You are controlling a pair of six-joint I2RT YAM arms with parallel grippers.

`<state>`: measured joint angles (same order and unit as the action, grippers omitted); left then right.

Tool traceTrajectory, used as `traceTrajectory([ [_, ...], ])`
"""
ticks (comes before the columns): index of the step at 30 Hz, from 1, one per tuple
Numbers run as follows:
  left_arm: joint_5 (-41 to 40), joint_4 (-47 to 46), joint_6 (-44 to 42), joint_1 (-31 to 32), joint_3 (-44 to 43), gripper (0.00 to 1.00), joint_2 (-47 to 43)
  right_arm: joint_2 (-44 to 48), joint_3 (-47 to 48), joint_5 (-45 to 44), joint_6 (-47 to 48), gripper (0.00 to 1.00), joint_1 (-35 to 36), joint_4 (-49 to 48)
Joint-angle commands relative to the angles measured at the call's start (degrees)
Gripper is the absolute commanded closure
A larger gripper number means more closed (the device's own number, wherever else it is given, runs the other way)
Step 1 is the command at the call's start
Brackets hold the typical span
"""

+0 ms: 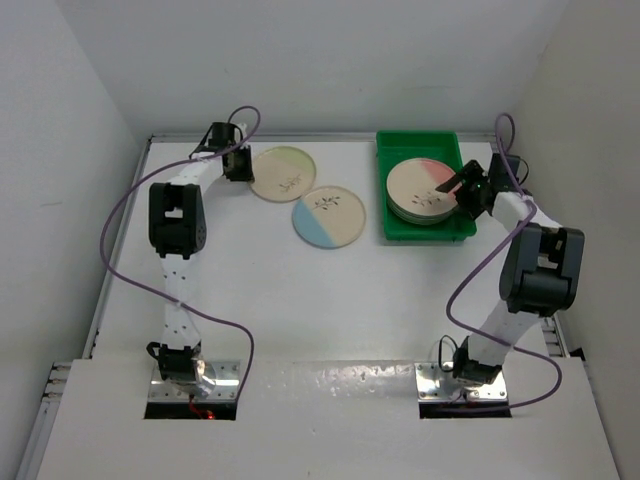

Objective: Place the plates into the plastic bin on the countertop

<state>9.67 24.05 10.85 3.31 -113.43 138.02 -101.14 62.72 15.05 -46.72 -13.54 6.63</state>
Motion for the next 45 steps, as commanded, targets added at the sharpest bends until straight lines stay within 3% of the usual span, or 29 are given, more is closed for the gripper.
traceTrajectory([
  [1, 4.3, 4.4, -1.7, 0.6, 0.3, 0.86, 3.0, 0.8, 6.4, -10.2, 8.1, 0.27, 3.0, 14.9],
  [2, 4.3, 5.1, -2.3, 0.6, 0.3, 1.0, 3.5, 1.1, 6.9, -13.2, 10.2, 0.26, 3.6, 15.9],
  [7, 4.8, 13.9, -11.9, -0.6, 2.2, 1.0, 2.5, 4.6, 8.4, -22.2, 15.3, 0.24, 8.4, 20.1],
  [9, 0.3, 15.0, -21.5, -0.6, 5.7, 1.0, 0.4, 6.7, 8.3, -22.3, 18.7, 0.24, 11.2, 19.8],
  [13, -6.6, 15.5, -39.3, -1.7, 23.1, 1.0, -10.6, 8.5, 7.2, -19.5, 25.6, 0.22, 21.5, 16.5],
  [16, -11.3, 14.8, -48.0, -1.7, 30.4, 1.0, -15.3, 7.3, 7.9, -17.6, 28.5, 0.21, 27.0, 14.6],
  [19, -6.9, 14.8, -48.9, -2.9, 34.7, 0.97, -18.8, 5.0, 8.7, -14.0, 27.3, 0.21, 31.9, 11.5],
  [23, -2.1, 15.7, -44.6, -2.9, 34.7, 0.75, -18.0, 0.8, 11.3, -6.6, 24.0, 0.21, 37.0, 7.5],
  [25, 0.0, 16.4, -43.2, -2.9, 35.3, 0.75, -17.1, -1.9, 12.2, -0.8, 23.8, 0.21, 38.2, 6.3],
  [30, 3.4, 18.9, -43.1, -2.9, 36.3, 1.0, -17.7, -8.4, 15.1, 12.2, 21.2, 0.19, 41.4, 3.2],
  [37, 7.7, 22.4, -43.6, -2.3, 35.5, 1.0, -26.1, -14.2, 17.3, 15.7, 19.2, 0.19, 46.1, -0.2],
  [45, 13.3, 26.9, -51.4, 1.2, 34.6, 1.0, -38.5, -24.5, 26.7, 16.7, 16.0, 0.18, 45.9, -0.4],
])
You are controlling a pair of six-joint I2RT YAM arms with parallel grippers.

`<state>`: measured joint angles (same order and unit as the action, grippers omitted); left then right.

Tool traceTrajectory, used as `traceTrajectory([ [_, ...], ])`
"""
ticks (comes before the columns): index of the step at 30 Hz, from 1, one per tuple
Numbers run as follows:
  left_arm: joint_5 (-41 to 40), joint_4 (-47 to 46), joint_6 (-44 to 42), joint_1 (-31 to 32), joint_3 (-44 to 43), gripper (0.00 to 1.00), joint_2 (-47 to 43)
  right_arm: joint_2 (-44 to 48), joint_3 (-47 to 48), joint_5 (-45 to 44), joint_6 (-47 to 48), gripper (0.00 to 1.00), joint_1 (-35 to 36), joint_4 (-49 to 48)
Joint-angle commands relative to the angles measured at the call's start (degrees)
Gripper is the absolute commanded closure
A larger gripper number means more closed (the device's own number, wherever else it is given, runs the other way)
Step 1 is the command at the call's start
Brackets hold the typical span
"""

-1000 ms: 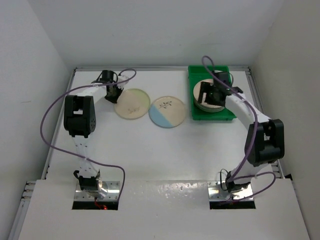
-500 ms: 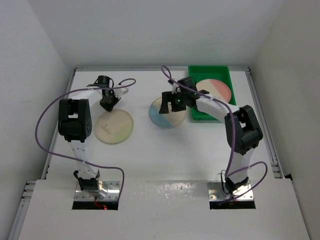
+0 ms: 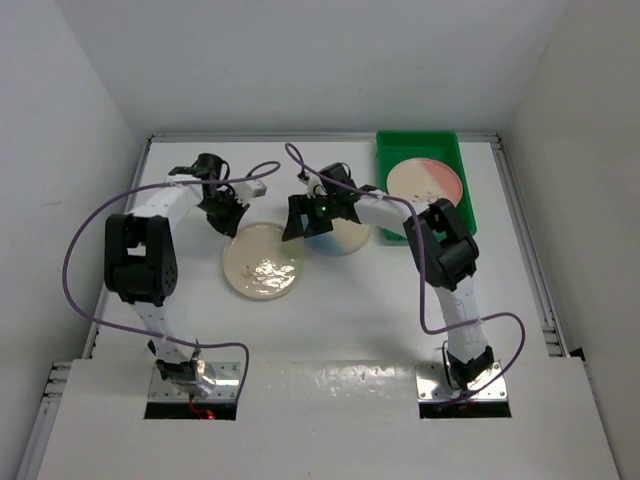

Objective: Place the plates into the plastic bin on the countertop

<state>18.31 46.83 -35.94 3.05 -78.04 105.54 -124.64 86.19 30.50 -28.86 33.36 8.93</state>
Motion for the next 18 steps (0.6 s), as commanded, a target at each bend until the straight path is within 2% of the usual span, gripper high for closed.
traceTrajectory([
  [1, 4.6, 5.4, -5.1, 1.4, -0.8, 1.0, -6.0, -1.4, 5.0, 1.3, -1.5, 0.18, -1.0, -2.2],
  [4, 5.3, 5.4, -5.6, 1.4, -0.8, 1.0, -7.4, -2.6, 6.5, 2.1, 0.6, 0.18, -1.3, -2.0],
  [7, 7.5, 5.4, -4.4, 1.4, -0.8, 1.0, -7.4, -4.9, 6.7, 8.7, 1.1, 0.18, -0.7, -3.6],
  [8, 7.5, 4.9, -3.7, 1.4, -0.3, 1.0, -7.4, -5.5, 6.4, 13.7, -0.5, 0.18, -0.3, -4.2],
  [9, 8.3, 4.3, -3.7, 1.4, -0.3, 1.0, -7.4, -6.9, 6.4, 15.4, -1.1, 0.21, 0.3, -6.0],
  [10, 8.3, 3.1, -3.0, 1.4, 0.5, 1.0, -7.9, -7.4, 5.8, 19.7, -1.9, 0.29, 1.0, -6.6],
  [12, 8.3, 1.3, -2.4, 1.4, 1.9, 1.0, -7.9, -8.8, 4.5, 22.0, -4.9, 0.35, 2.2, -8.3],
  [14, 7.7, 0.6, -2.4, 1.4, 3.5, 1.0, -7.3, -8.4, 1.9, 22.8, -4.9, 0.31, 2.8, -8.4],
  [16, 4.5, -0.1, -1.3, 1.4, 4.1, 1.0, -5.5, -5.1, -3.1, 18.0, -4.7, 0.29, 2.8, -8.5],
  [17, 2.9, -2.0, 0.4, 1.4, 4.1, 0.96, -4.2, -3.3, -4.0, 16.9, -4.6, 0.29, 3.2, -8.6],
  [18, 1.8, -2.0, 2.8, 1.4, 4.1, 0.88, -1.2, -2.5, -4.6, 14.4, -3.9, 0.29, 2.2, -9.6],
])
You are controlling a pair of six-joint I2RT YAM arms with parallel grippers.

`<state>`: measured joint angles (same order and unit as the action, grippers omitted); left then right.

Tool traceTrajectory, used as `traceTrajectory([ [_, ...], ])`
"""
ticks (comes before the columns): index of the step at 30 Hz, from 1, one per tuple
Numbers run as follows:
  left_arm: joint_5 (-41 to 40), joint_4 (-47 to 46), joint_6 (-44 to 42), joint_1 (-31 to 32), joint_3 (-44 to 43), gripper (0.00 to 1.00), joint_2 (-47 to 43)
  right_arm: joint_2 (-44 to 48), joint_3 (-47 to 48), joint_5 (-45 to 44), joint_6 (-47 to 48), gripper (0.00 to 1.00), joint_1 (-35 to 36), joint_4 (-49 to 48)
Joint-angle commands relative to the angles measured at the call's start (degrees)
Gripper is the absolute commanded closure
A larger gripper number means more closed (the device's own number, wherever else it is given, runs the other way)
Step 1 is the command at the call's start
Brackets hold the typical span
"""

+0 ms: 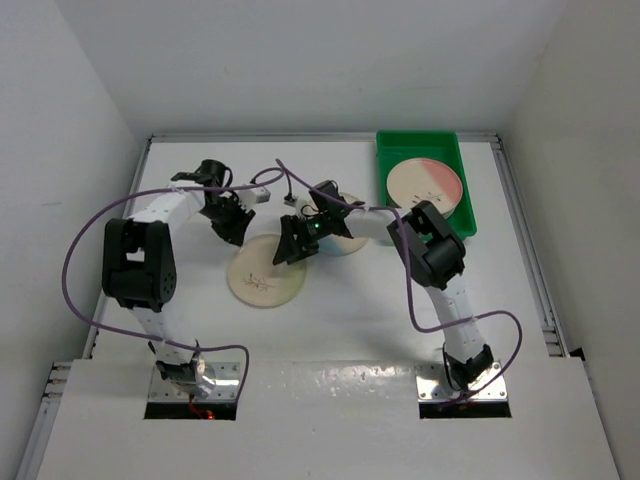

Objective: Place the plates into the plastic bin on the countertop

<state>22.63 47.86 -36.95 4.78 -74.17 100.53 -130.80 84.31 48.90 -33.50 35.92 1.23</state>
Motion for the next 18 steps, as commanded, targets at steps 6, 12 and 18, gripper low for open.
traceTrajectory([
  [6, -2.7, -5.7, 9.3, -0.3, -0.9, 0.54, 10.9, 10.9, -4.1, -7.9, 7.6, 0.27, -2.2, 6.2],
  [12, -5.4, -6.5, 11.4, 0.8, 2.6, 0.91, 15.0, 18.3, -10.0, -9.8, 8.4, 0.26, -4.1, 6.2],
  [18, 3.8, -4.9, 7.2, 0.8, 3.2, 1.0, 3.1, 15.5, -9.7, -10.6, 9.8, 0.21, -5.4, 8.7],
])
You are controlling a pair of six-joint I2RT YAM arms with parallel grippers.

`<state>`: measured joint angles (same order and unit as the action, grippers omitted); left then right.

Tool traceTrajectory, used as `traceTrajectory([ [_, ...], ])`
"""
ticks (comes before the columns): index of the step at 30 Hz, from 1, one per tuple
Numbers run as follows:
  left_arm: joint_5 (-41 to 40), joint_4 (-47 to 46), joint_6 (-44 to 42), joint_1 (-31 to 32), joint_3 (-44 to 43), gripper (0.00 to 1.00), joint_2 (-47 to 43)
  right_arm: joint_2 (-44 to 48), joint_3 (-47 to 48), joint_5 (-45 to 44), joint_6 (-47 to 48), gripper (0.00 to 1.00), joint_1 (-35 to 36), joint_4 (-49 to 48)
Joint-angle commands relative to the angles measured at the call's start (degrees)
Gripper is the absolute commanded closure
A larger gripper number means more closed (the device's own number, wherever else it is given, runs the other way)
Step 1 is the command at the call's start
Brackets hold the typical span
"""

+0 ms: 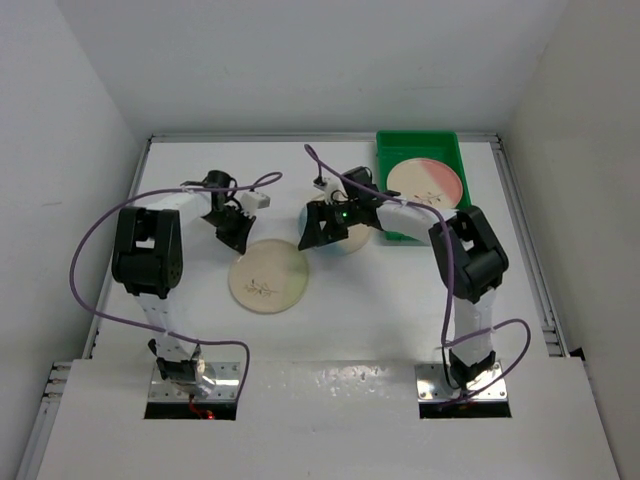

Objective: Place the plates into the plastic bin on the countertop

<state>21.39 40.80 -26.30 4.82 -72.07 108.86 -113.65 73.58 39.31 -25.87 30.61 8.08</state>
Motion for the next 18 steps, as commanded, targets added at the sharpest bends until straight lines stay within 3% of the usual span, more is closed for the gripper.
traceTrajectory([
  [1, 8.7, 2.8, -4.5, 0.8, 0.4, 1.0, -7.3, -2.4, 1.8, -1.1, 2.2, 0.21, -0.2, 1.9],
  [9, 11.2, 7.2, -6.6, 1.4, -5.0, 1.0, -12.0, -12.1, 8.9, 4.1, 0.0, 0.2, 1.1, 0.1],
  [11, 11.2, 6.6, -6.0, 1.4, -3.4, 1.0, -11.4, -12.7, 8.5, 5.5, -0.1, 0.31, 2.3, -0.8],
  [12, 11.7, 5.8, -6.0, 1.4, -2.9, 1.0, -11.4, -13.0, 8.1, 6.0, -0.4, 0.5, 2.9, -0.9],
  [14, 11.7, 4.8, -4.9, 1.9, -2.2, 1.0, -11.4, -12.9, 7.0, 8.8, -2.0, 0.71, 3.9, -3.0],
  [15, 11.7, 4.0, -4.9, 1.9, -2.2, 1.0, -11.4, -11.8, 5.4, 9.4, -2.5, 0.94, 3.9, -3.4],
  [16, 11.7, 4.0, -4.9, 1.9, -2.2, 1.0, -11.4, -11.1, 4.4, 9.3, -3.7, 1.0, 3.9, -3.9],
  [18, 10.3, 4.0, -4.9, 1.9, -2.2, 1.0, -11.4, -6.9, 2.5, 8.9, -5.8, 1.0, 3.6, -7.6],
])
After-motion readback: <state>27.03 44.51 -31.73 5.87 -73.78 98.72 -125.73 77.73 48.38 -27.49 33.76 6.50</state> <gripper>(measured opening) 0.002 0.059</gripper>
